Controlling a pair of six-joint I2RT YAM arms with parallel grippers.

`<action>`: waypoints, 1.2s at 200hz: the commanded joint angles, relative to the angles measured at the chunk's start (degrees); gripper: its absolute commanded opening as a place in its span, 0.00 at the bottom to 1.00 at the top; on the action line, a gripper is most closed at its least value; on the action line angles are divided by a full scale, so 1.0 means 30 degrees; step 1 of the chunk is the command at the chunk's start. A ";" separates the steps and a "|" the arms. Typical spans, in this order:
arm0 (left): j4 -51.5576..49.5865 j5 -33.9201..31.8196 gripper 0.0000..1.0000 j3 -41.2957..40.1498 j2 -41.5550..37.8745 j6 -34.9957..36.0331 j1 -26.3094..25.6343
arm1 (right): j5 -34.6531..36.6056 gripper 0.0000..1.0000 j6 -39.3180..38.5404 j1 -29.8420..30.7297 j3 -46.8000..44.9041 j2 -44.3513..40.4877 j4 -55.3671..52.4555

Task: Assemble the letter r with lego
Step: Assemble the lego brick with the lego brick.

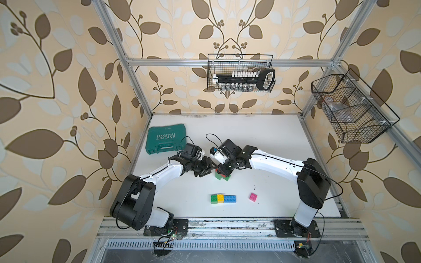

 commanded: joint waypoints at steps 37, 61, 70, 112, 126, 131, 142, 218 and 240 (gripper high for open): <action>-0.2234 -0.1706 0.50 0.0332 0.2112 0.1316 -0.0230 | -0.0501 0.00 -0.0455 0.0229 -0.0489 0.1389 -0.2808; -0.2170 -0.2091 0.48 -0.0195 0.2627 0.1096 -0.0261 | -0.0489 0.00 -0.0667 0.0199 -0.0519 0.1261 -0.2848; -0.2072 -0.2159 0.47 -0.0450 0.2801 0.1007 -0.0290 | -0.0514 0.00 -0.0711 0.0161 -0.0559 0.1205 -0.2811; -0.1623 -0.2536 0.45 -0.1307 0.3196 0.0560 -0.0552 | -0.0663 0.00 -0.0734 0.0104 -0.0749 0.1091 -0.2555; -0.1465 -0.2552 0.45 -0.1457 0.3252 0.0445 -0.0609 | -0.0633 0.00 -0.0741 0.0086 -0.0848 0.1087 -0.2517; -0.1353 -0.2499 0.45 -0.1498 0.3238 0.0387 -0.0612 | -0.0638 0.00 -0.0763 0.0083 -0.0878 0.1095 -0.2470; -0.1156 -0.2468 0.44 -0.1590 0.3048 0.0286 -0.0613 | -0.0617 0.00 -0.0770 0.0082 -0.0977 0.1029 -0.2419; -0.1993 -0.4936 0.59 -0.1642 -0.3662 0.0331 -0.0616 | -0.0761 0.00 -0.1438 0.0050 -0.1330 0.0013 -0.2176; -0.1729 -0.4733 0.69 -0.1676 -0.5678 0.0810 -0.0613 | -0.1353 0.00 -0.2260 0.0039 -0.1759 -0.0559 -0.1770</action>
